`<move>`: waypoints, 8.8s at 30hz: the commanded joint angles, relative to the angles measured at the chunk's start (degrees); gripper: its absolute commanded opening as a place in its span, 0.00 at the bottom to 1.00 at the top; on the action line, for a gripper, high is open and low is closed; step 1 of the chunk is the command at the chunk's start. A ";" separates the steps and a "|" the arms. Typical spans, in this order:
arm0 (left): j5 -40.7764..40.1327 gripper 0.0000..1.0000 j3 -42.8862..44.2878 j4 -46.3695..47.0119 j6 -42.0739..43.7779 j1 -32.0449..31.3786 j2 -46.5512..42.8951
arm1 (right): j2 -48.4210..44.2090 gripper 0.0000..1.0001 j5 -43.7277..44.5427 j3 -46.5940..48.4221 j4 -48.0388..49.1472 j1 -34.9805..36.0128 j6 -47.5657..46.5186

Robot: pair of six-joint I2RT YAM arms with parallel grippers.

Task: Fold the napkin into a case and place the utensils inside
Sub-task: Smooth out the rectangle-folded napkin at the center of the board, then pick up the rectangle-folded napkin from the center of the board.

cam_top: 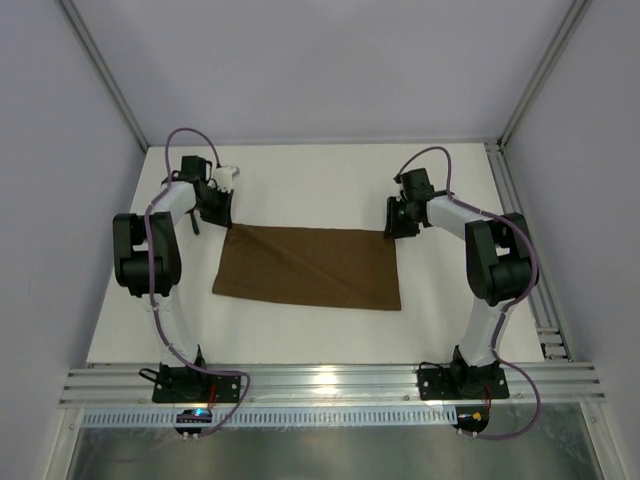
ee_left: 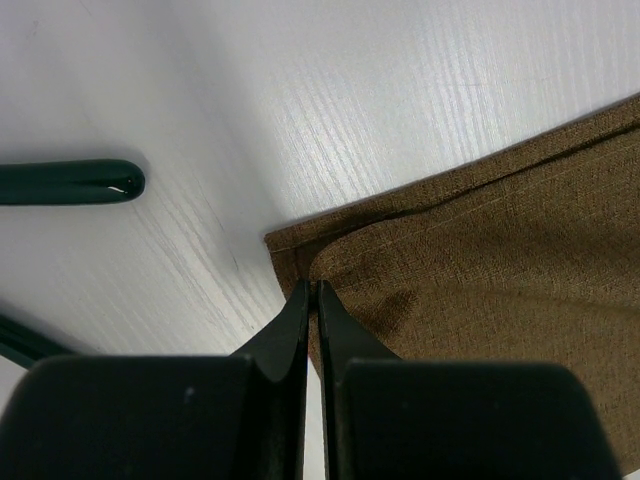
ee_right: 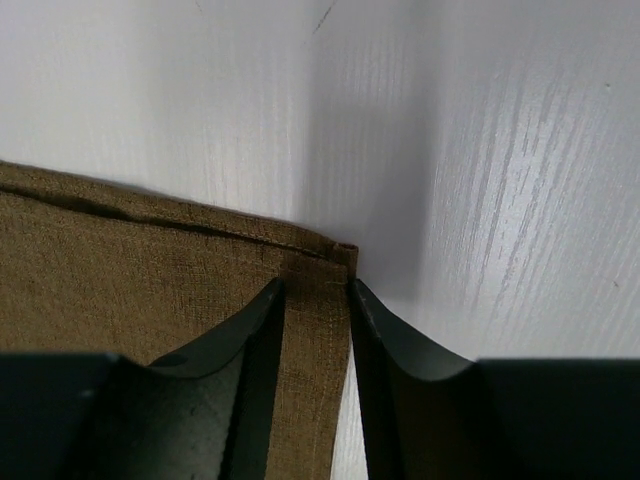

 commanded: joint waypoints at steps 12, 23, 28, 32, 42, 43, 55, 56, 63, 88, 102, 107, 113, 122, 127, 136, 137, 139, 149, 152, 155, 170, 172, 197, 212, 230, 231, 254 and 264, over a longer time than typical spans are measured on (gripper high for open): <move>0.03 0.01 -0.54 -0.56 1.28 -0.42 -4.28 | -1.57 0.03 1.95 -0.19 1.59 -0.23 -1.13; -4.98 0.00 -1.42 -4.69 1.10 -0.42 -8.32 | -8.07 0.03 1.86 -2.83 4.22 -0.32 -1.30; -6.82 0.00 -2.30 -5.57 0.67 -0.33 -10.35 | -8.51 0.03 0.72 -2.39 4.05 -0.32 -1.48; -9.11 0.00 -2.04 -6.01 0.67 -0.33 -10.26 | -7.37 0.03 0.54 -1.86 3.78 -0.40 -1.74; -11.93 0.00 -0.37 -5.31 0.76 -0.42 -10.00 | -6.06 0.03 -1.13 -0.98 6.51 -1.37 -0.43; -11.32 0.00 -0.02 -5.40 0.32 -0.33 -9.47 | -5.88 0.03 -1.30 -1.16 7.03 -1.63 0.18; -15.17 0.01 2.80 0.22 -0.74 -1.03 -0.86 | -2.19 0.03 -4.29 -1.60 13.98 -2.95 3.88; -15.26 0.01 2.97 0.32 -0.57 -2.86 -0.51 | -1.23 0.03 -4.38 -1.42 14.07 -3.04 4.06; -16.32 0.03 2.36 2.07 -0.65 -3.15 0.20 | 0.72 0.03 -4.03 -0.81 14.07 -2.95 3.97; -17.29 0.04 2.54 3.92 -1.53 -3.67 0.20 | -2.19 0.03 -4.64 0.16 16.09 -2.95 5.11; -18.52 0.43 2.36 4.97 -2.14 -3.94 0.29 | 2.74 0.40 -4.38 3.85 13.90 -2.95 5.99; -17.82 0.46 1.40 2.61 -3.90 -3.94 -5.50 | -3.82 0.49 -0.35 2.72 10.56 -2.78 3.63; -12.90 0.42 -10.96 -6.60 -2.24 -4.90 -20.26 | -15.71 0.46 8.96 -5.10 9.41 2.48 1.16; -18.58 0.36 -26.02 -8.30 1.46 -10.00 -24.67 | -0.62 0.03 -9.29 5.16 17.40 19.27 9.32; -23.26 0.34 -29.18 -6.80 2.16 -10.09 -23.00 | 7.48 0.03 -9.85 5.88 22.95 19.73 18.38; -28.89 0.33 -35.87 -2.67 5.68 -10.09 -20.72 | 7.93 0.03 -5.17 0.87 22.77 14.72 22.95; -28.97 0.33 -36.39 -2.06 5.68 -10.09 -20.37 | 7.75 0.03 -5.00 0.69 22.68 14.36 22.95; -28.28 0.33 -36.75 -1.71 5.59 -10.09 -19.93 | 7.31 0.03 -4.82 0.08 23.20 13.13 23.04; -20.10 0.38 -29.64 -4.78 2.96 -10.09 -24.23 | 5.04 0.05 -8.86 11.58 16.53 14.54 13.03; -17.64 0.39 -25.43 -6.45 1.73 -10.09 -25.72 | 0.74 0.06 -5.79 11.68 14.43 14.36 10.66; -17.98 0.40 -20.50 -6.46 0.24 -10.00 -27.13 | -3.22 0.07 -4.65 8.27 13.45 12.18 11.00; -29.84 0.36 -3.44 5.23 -4.17 -9.91 -3.51 | 4.05 0.06 -5.52 4.03 8.71 0.48 10.21; -31.95 0.36 -3.26 7.52 -3.47 -9.65 -2.09 | 5.37 0.05 -5.61 4.03 8.71 -0.66 10.65; -11.66 0.35 -18.71 -11.71 -0.22 -8.59 -30.62 | -27.92 0.07 6.28 -13.79 0.16 15.66 5.71; -21.50 0.31 -35.86 -2.50 0.23 -9.12 -28.19 | -4.39 0.03 -5.43 -2.57 25.05 39.58 21.10; -24.05 0.31 -37.98 0.14 0.32 -9.12 -26.17 | -2.17 0.03 -3.85 -14.07 28.92 35.81 27.09; -24.14 0.31 -37.98 0.23 0.32 -9.12 -26.08 | -3.14 0.03 -3.77 -16.08 28.92 35.37 27.09; -24.67 0.31 -37.54 0.67 0.32 -9.12 -25.64 | -34.25 0.03 -1.22 -44.13 17.06 9.80 21.99; -22.74 0.32 -36.84 -0.03 0.40 -9.12 -27.74 | -42.79 0.04 -0.87 -42.21 8.37 1.35 17.69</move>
